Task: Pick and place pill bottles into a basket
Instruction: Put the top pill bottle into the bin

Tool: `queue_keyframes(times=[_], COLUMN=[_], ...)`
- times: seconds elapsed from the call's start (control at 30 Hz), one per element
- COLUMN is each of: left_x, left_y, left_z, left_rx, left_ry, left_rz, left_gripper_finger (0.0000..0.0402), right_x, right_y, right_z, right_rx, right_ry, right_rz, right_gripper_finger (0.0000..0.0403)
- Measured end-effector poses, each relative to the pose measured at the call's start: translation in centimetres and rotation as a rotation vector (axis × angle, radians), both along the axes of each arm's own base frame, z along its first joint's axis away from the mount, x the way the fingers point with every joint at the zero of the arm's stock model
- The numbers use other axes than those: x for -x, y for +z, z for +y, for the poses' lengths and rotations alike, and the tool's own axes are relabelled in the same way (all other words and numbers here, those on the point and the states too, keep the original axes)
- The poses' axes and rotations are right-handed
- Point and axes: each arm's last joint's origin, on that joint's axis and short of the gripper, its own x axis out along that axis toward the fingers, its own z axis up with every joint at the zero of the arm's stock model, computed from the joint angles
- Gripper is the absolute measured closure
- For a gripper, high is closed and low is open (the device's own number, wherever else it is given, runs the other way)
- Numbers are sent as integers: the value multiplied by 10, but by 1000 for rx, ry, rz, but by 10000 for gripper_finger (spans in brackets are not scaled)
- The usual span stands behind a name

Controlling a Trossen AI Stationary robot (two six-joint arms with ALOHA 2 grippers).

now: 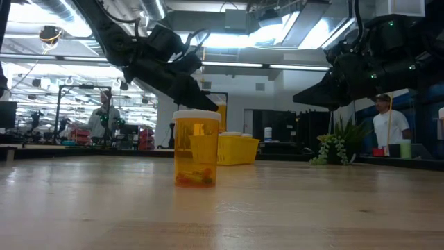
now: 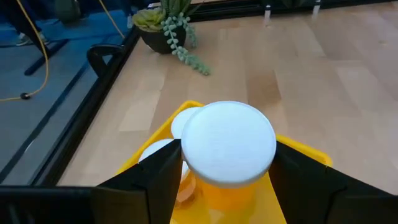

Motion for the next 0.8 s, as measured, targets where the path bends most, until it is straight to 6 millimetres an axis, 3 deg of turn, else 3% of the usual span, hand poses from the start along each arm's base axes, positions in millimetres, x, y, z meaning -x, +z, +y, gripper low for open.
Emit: queue_keyframes(times=[0.47, 0.8], left_x=[2, 4], left_y=[9, 3], left_z=[0, -1], left_rx=[-56, -42], left_ry=[19, 19], left_rz=[-24, 34], left_gripper_finger=[182, 182], right_x=[0, 0], right_y=[0, 0], right_z=[0, 0], right_rx=[-1, -4], right_ry=[0, 0], right_rz=[3, 2], right_gripper_finger=[370, 370])
